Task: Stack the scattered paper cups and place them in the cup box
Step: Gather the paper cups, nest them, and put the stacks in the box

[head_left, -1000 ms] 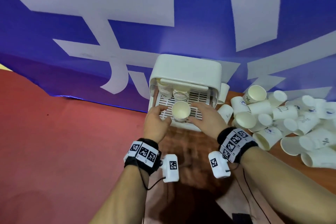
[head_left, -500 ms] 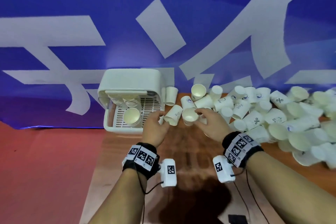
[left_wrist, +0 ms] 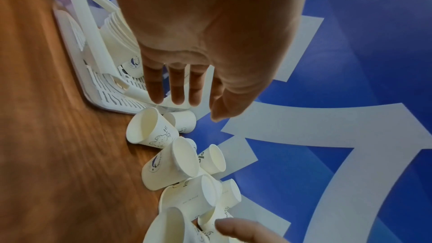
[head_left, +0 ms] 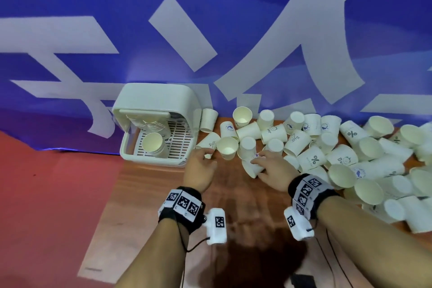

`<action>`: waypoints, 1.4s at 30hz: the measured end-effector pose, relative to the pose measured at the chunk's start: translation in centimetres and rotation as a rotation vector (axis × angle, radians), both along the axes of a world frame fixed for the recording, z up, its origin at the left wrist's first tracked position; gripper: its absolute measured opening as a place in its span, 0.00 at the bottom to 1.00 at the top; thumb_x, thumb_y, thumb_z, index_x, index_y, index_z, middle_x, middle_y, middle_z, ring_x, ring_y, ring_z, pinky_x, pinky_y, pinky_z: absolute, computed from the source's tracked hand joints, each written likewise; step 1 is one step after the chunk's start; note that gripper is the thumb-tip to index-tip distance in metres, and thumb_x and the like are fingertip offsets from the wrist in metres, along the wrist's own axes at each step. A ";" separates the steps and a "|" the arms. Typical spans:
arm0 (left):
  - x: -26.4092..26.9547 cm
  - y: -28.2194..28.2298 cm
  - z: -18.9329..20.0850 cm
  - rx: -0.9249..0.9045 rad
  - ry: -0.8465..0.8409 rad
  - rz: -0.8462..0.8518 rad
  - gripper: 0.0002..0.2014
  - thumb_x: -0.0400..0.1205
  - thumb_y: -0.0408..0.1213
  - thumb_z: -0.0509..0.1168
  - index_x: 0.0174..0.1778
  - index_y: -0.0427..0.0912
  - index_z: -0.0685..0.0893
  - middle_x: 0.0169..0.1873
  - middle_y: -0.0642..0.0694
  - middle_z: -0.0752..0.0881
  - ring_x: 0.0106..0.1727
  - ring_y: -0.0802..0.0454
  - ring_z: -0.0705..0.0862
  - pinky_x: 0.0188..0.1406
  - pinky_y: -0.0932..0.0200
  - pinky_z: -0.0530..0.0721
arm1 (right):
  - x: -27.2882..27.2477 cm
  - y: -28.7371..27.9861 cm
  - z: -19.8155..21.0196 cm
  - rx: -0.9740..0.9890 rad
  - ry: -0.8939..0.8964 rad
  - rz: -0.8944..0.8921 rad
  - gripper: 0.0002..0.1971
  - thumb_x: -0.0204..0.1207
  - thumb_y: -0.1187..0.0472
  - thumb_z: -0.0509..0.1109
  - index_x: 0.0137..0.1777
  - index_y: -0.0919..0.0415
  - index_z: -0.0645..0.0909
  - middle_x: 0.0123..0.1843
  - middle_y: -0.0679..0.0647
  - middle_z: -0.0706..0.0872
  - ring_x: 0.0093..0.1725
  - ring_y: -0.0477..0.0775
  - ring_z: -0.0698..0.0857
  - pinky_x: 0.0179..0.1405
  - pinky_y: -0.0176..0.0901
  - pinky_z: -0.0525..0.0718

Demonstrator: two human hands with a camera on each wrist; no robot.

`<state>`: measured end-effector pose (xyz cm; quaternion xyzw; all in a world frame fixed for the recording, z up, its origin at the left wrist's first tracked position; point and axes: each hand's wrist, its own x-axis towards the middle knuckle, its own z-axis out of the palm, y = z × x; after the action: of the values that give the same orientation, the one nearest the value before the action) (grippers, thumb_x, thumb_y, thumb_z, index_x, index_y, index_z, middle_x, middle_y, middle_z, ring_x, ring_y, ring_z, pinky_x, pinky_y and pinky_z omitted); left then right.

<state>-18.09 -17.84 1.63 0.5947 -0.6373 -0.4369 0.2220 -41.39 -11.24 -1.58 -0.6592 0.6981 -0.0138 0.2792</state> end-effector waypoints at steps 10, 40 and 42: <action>0.9 1.1 -1.1 0.013 -0.065 0.108 0.16 0.75 0.31 0.71 0.58 0.46 0.84 0.60 0.47 0.81 0.59 0.51 0.80 0.64 0.52 0.79 | -0.2 -1.8 -2.2 0.122 0.274 0.341 0.32 0.80 0.67 0.62 0.81 0.39 0.66 0.88 0.56 0.49 0.86 0.62 0.49 0.83 0.58 0.58; -4.0 -3.6 -4.1 -0.051 -0.234 -0.041 0.18 0.72 0.34 0.73 0.58 0.46 0.85 0.61 0.45 0.79 0.65 0.47 0.78 0.71 0.53 0.73 | -5.2 -1.7 -2.2 -0.524 -0.065 0.146 0.14 0.77 0.49 0.66 0.42 0.61 0.79 0.58 0.58 0.85 0.49 0.62 0.83 0.39 0.48 0.80; -5.1 -4.1 -4.6 -0.082 -0.276 -0.098 0.19 0.72 0.37 0.75 0.60 0.45 0.85 0.63 0.42 0.78 0.67 0.44 0.75 0.71 0.53 0.71 | -5.8 -1.4 -1.6 -0.475 -0.172 0.002 0.14 0.79 0.48 0.66 0.43 0.61 0.78 0.60 0.57 0.83 0.53 0.62 0.82 0.44 0.53 0.82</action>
<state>-23.15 -21.97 -2.92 0.6078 -0.7074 -0.3348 0.1347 -47.18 -12.65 -3.18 -0.7034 0.6483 -0.2332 0.1747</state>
